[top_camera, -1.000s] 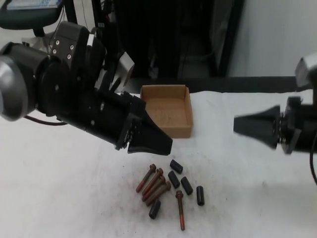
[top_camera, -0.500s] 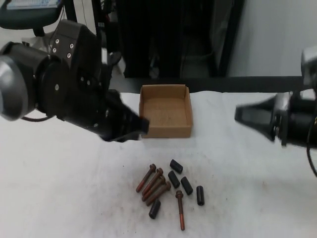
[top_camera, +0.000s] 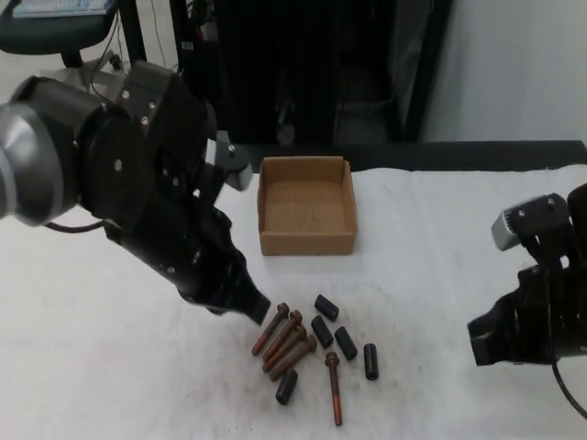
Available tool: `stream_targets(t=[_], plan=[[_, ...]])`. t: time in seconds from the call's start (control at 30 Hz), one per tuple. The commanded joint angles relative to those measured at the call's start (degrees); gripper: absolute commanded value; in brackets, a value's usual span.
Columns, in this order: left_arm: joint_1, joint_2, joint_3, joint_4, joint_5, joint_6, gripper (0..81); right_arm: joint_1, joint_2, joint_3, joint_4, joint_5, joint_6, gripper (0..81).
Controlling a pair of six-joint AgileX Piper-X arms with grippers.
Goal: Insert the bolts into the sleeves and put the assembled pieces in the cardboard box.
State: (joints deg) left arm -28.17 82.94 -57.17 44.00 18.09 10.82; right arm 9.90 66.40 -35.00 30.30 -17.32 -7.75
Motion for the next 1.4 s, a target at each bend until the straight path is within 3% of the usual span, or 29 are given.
stream_targets(t=[0.0,0.1,0.13,0.23,0.43,0.8,1.03,1.37], plan=[[-0.9,1.5,-0.56,-0.17,-0.91,1.64,23.7,0.19,-0.09,-0.79,-2.12,-5.6,5.8,11.7],[-1.77,3.49,-0.73,-2.69,-1.39,1.64,43.8,0.19,-0.09,-0.79,-7.07,-11.28,10.84,26.5],[-2.16,4.39,-0.9,-3.43,-3.39,1.16,46.8,0.19,-0.09,-0.79,-8.46,-12.38,13.18,29.2],[-3.08,7.94,-2.55,-4.23,-10.24,0.76,45.4,0.19,-0.09,-0.92,-12.04,-13.99,20.11,29.8],[-3.38,15.84,-9.0,-3.77,-12.6,-0.17,43.6,0.19,-0.09,-0.92,-13.49,-18.54,24.81,28.9],[-3.54,23.05,-16.62,-0.56,-13.57,3.15,43.6,0.19,-0.09,-0.92,-13.49,-21.22,24.93,28.9],[-3.97,23.48,-16.62,3.04,-12.75,3.53,30.6,0.19,-0.09,-0.92,-13.64,-21.11,24.53,28.9],[-6.12,27.19,-16.62,2.1,-13.48,6.0,30.4,0.19,-0.09,-0.92,-14.75,-21.11,24.53,28.9]])
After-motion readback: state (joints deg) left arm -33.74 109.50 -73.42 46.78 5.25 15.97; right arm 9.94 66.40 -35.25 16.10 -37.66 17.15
